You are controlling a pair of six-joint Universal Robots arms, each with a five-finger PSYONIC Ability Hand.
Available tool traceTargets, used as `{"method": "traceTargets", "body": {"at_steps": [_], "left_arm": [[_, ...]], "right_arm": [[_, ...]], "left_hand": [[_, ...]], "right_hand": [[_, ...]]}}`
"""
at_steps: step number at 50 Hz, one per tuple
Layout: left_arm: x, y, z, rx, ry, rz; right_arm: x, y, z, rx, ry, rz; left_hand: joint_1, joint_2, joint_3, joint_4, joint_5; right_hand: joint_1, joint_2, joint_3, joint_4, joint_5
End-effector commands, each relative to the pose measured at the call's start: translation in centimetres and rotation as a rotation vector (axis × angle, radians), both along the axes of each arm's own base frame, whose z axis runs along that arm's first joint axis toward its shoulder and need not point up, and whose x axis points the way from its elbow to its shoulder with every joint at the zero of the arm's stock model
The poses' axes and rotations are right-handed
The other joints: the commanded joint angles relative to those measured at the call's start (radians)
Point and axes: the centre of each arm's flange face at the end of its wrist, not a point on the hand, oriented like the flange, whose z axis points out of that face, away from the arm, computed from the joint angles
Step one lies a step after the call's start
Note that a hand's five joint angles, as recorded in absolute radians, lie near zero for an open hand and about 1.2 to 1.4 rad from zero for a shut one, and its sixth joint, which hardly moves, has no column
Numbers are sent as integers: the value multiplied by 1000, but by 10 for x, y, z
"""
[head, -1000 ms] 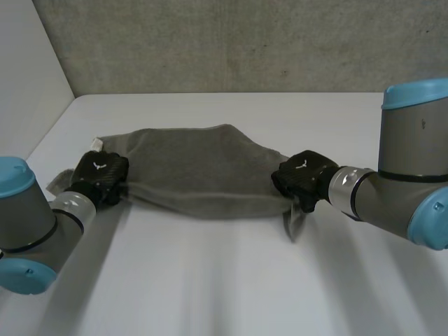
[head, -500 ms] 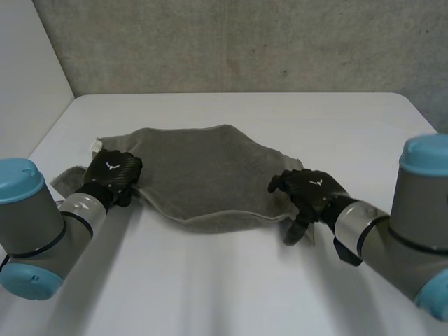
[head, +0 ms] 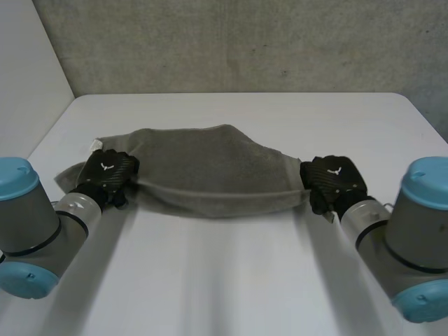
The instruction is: Fold the towel.
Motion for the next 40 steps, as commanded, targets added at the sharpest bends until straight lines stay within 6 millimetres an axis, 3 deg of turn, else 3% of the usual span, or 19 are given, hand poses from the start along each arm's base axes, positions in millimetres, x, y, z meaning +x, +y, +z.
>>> {"method": "traceTargets", "body": {"at_steps": [1,8,19,21,23,33,36,40], "left_arm": [[1,0,-5,12,-11,0],[2,4,-9,26,-16,-6],[2,5,-13,34,-20,-7],[2,3,-11,25,-19,-6],[2,2,-11,21,-18,-4],[10,-5,-7,11,-17,22],[10,-6,-5,5,-16,25],[13,-8,-3,2,-15,34]], "right_arm": [[-17,0,15,-13,-27,33],[-38,-11,10,-9,-3,6],[-39,-14,2,-34,77,22],[-40,-15,2,-39,81,21],[-39,-15,2,-45,86,23],[-43,-18,2,-57,106,13],[-43,-18,2,-57,106,13],[-43,-18,1,-54,106,14]], "left_hand": [[-119,-144,-142,-136,-121],[-137,-161,-160,-153,-139],[-87,-111,-110,-103,-89],[237,212,213,220,235],[361,336,338,345,359],[690,666,667,674,688],[650,626,627,634,648],[395,371,372,379,393]], "right_hand": [[62,70,61,58,51],[62,70,61,58,51],[62,70,61,58,51],[62,70,61,58,51],[62,70,61,58,51],[62,70,61,58,51],[62,70,61,58,51],[62,70,61,58,51]]}}
